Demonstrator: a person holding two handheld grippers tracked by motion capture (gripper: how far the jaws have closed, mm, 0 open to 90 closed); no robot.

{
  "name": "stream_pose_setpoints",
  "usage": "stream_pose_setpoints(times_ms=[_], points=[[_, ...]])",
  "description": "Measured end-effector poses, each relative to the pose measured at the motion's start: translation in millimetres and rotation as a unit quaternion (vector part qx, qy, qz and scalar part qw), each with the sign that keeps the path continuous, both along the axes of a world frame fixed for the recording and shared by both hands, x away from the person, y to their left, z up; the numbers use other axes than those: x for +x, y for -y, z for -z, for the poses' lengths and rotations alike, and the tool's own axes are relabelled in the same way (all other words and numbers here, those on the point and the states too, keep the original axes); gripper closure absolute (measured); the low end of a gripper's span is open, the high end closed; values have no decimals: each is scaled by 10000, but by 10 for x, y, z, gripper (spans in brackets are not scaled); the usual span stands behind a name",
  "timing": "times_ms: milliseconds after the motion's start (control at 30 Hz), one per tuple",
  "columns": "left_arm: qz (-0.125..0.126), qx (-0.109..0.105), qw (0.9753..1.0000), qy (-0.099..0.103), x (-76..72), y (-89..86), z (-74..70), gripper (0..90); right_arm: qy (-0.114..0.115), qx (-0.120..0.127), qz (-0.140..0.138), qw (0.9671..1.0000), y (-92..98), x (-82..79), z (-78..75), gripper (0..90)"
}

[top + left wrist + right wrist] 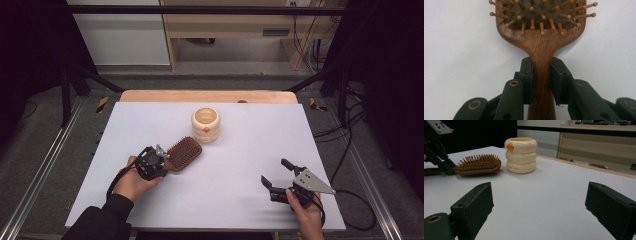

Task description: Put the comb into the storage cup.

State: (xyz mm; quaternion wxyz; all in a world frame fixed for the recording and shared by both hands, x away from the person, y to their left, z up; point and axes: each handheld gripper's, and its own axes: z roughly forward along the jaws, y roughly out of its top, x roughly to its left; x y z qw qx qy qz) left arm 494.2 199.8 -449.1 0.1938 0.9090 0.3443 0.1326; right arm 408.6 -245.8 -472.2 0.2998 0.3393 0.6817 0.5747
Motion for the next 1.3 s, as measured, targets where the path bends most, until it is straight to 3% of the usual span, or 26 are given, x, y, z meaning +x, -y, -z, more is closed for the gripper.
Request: stream_pose_setpoints(times_ms=[167, 300, 400, 533, 633, 767, 867, 1067, 1167, 1300], points=[[-45, -250, 9991, 340, -82, -76, -77, 731, 9, -13, -1, 10000, -1, 1, 1, 79], [-111, -313, 9968, 727, -164, -98, -107, 731, 3, 9, 24, 10000, 4, -1, -2, 79], [-149, -478, 9943, 940, -217, -119, -113, 731, 13, -1, 45, 10000, 5, -2, -1, 79], [-145, -717, 9894, 1252, -277, -142, -99, 730, 7, 8, 97, 10000, -3, -6, 6, 80], [-219, -914, 9843, 1494, -306, -168, -57, 731, -15, -25, 112, 9999, -12, -5, 12, 81], [-315, -1338, 9748, 1757, -332, -208, 2, 731, -17, -38, 119, 9999, -28, -4, 21, 80], [-314, -1505, 9699, 1889, -339, -216, 33, 730, -26, -67, 149, 9999, -50, 6, 28, 78], [-251, -1621, 9635, 2117, -386, -209, 23, 731, -42, -29, 169, 9998, -147, 15, -21, 71], [-269, -1666, 9605, 2214, -407, -206, 30, 731, -197, -88, 182, 9996, -262, 51, -98, 71], [-271, -1737, 9576, 2284, -438, -198, 43, 731, -345, -10, -37, 9994, -458, 102, -210, 57]])
